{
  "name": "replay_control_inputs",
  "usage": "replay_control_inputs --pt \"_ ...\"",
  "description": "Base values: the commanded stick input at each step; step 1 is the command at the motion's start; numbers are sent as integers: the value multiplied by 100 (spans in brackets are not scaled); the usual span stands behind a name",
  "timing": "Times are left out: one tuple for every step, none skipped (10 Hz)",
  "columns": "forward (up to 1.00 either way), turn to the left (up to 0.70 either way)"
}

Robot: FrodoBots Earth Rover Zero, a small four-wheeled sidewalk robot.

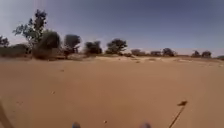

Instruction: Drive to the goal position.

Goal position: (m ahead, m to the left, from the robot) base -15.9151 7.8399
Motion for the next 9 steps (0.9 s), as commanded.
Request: replay_control_inputs --pt "70 -11" --pt "70 -27" --pt "70 -35" --pt "70 -35" --pt "70 -35" --pt "70 -35" --pt "70 -35" --pt "70 -35" --pt "70 -29"
